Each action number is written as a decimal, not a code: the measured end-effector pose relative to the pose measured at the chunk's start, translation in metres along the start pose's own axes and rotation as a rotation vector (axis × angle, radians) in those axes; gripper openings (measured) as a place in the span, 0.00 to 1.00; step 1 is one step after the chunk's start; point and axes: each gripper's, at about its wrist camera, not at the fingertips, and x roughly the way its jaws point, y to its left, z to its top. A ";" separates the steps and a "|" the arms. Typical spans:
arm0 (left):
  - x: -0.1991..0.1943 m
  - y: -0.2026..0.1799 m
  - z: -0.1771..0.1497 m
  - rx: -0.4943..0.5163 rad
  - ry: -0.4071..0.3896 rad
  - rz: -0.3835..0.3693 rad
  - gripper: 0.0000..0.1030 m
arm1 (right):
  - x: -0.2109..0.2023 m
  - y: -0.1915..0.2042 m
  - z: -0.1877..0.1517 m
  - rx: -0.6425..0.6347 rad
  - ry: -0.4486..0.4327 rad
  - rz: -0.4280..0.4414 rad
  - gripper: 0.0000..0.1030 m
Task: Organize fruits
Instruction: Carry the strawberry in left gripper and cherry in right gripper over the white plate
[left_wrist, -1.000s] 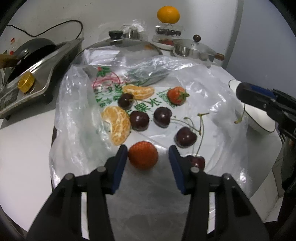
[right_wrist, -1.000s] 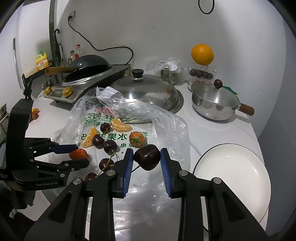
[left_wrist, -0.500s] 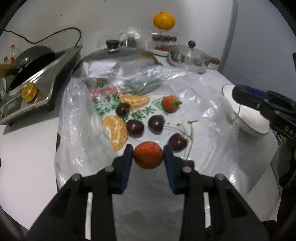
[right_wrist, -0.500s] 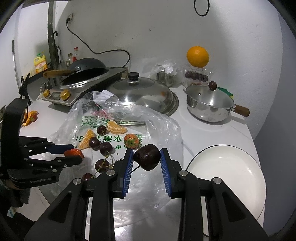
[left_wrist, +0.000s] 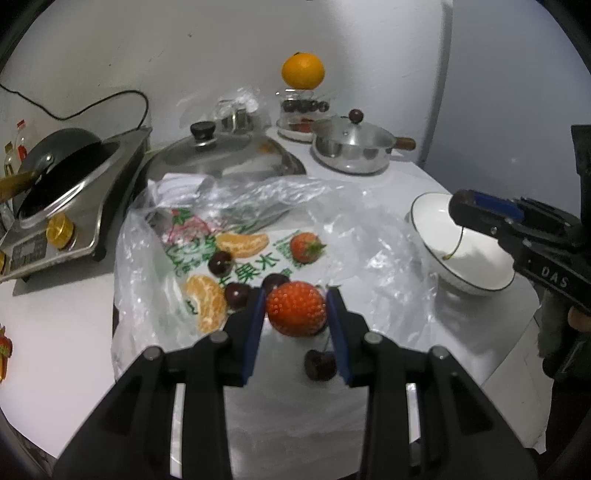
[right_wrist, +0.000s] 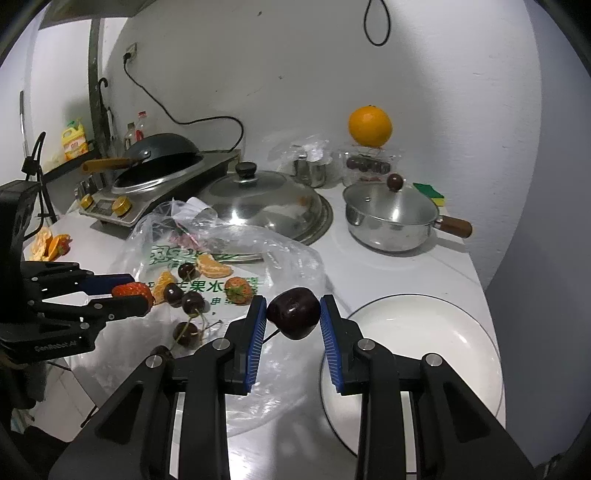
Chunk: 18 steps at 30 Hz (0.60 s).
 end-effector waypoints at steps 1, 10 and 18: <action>0.000 -0.003 0.001 0.003 -0.001 0.000 0.34 | -0.001 -0.003 -0.001 0.003 -0.002 -0.002 0.31; -0.005 -0.029 0.016 0.029 -0.027 -0.014 0.34 | -0.013 -0.027 -0.007 0.025 -0.013 -0.019 0.31; -0.004 -0.058 0.025 0.062 -0.036 -0.044 0.34 | -0.022 -0.052 -0.014 0.051 -0.018 -0.038 0.31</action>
